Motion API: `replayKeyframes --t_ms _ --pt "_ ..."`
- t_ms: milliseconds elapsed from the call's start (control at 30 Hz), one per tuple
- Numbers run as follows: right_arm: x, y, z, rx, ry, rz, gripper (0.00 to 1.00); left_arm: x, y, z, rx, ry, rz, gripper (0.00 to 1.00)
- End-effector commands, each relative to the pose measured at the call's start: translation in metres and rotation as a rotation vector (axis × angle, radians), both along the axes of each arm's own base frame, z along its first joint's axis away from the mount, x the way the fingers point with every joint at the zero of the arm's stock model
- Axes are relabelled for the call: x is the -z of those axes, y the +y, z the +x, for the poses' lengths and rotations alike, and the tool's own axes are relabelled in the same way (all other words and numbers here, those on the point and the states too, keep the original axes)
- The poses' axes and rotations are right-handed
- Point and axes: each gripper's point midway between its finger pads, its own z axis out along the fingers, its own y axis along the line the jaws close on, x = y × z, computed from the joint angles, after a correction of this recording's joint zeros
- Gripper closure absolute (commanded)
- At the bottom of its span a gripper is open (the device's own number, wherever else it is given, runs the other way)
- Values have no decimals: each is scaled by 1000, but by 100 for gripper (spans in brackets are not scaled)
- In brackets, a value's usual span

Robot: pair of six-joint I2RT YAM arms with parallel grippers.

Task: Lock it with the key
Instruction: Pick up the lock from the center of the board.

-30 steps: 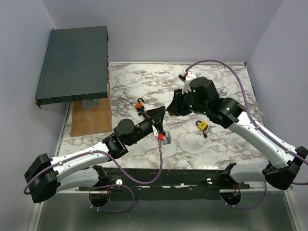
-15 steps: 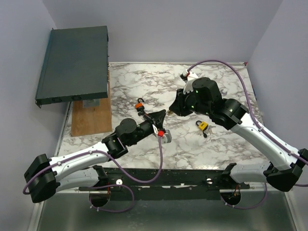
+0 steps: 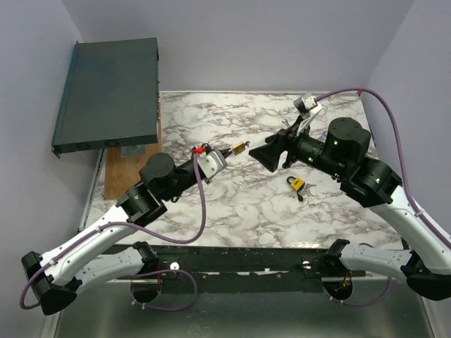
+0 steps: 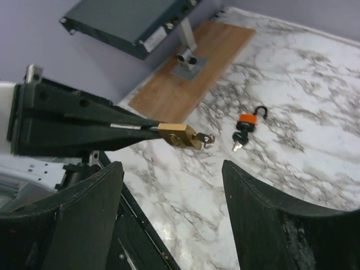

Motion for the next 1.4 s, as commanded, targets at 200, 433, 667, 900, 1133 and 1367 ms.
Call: replayKeyframes --t_ms 200,433,667,900,1133,1367 --pt "-52 35 -70 -476 -198 171 25 -43 24 -82 306 400 -67 100" --pt "-62 40 -93 -624 -243 198 25 -63 33 -120 447 493 -76 100" --pt "-61 43 -116 -773 -234 227 25 -82 33 -133 507 530 -146 100" --pt "-53 51 -115 -807 -201 249 25 -102 33 -143 557 562 -202 100" --pt "-48 62 -112 -806 -182 238 35 -108 33 -136 510 586 -218 100" --pt "-48 72 -110 -792 -181 227 49 -107 32 -129 474 608 -216 100"
